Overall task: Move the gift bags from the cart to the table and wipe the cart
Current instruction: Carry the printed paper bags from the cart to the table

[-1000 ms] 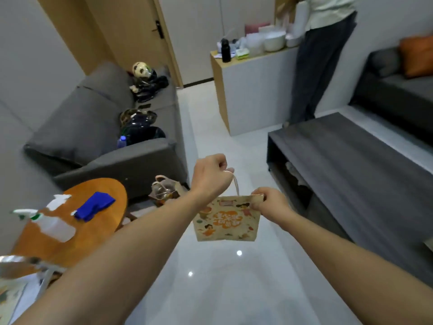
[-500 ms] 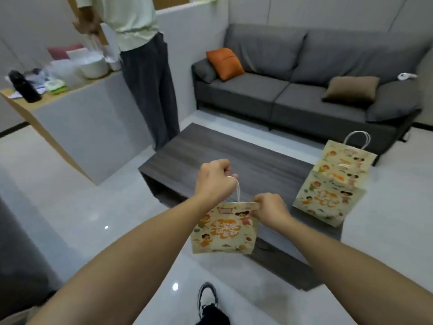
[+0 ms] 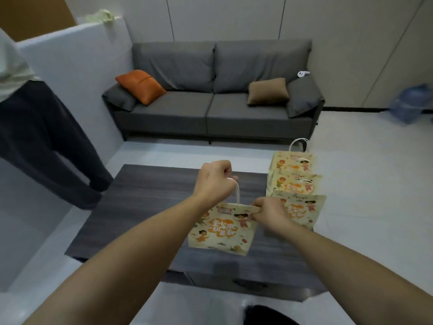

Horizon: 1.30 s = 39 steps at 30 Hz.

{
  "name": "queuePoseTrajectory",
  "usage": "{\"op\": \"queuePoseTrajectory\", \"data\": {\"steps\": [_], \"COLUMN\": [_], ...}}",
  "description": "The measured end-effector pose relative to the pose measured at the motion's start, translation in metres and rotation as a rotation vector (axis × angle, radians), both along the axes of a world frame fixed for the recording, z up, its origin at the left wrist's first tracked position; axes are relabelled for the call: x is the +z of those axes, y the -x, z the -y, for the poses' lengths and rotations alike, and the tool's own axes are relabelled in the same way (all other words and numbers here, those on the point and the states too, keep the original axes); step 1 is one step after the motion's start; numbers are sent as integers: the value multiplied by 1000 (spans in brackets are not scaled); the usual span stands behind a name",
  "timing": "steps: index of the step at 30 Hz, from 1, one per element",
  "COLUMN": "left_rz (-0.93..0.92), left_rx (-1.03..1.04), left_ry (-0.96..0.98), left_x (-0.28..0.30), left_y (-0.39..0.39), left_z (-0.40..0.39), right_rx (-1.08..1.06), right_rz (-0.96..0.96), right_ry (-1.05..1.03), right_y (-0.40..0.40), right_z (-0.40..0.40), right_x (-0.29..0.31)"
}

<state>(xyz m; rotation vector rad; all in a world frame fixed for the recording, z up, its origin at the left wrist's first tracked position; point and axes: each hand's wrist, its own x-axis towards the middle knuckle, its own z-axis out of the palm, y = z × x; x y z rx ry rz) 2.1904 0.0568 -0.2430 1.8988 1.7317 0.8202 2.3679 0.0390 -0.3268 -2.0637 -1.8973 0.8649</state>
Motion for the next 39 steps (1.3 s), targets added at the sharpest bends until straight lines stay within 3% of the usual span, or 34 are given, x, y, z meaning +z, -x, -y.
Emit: {"op": "queuePoseTrajectory", "data": {"steps": [11, 20, 31, 39], "left_rz": [-61, -78, -99, -102], "left_rx": [-34, -45, -163, -392], "left_ry": [140, 263, 279, 346], "left_x": [-35, -68, -107, -120], "left_y": [-49, -66, -57, -103], "left_z": [-152, -199, -175, -117], "right_rx": [-25, -39, -82, -288], "right_rz": [4, -2, 54, 13], "right_ry": [77, 145, 198, 233], "right_y": [-42, -54, -35, -81], "right_z": [-141, -197, -148, -63], "right_x": [-40, -73, -112, -124]}}
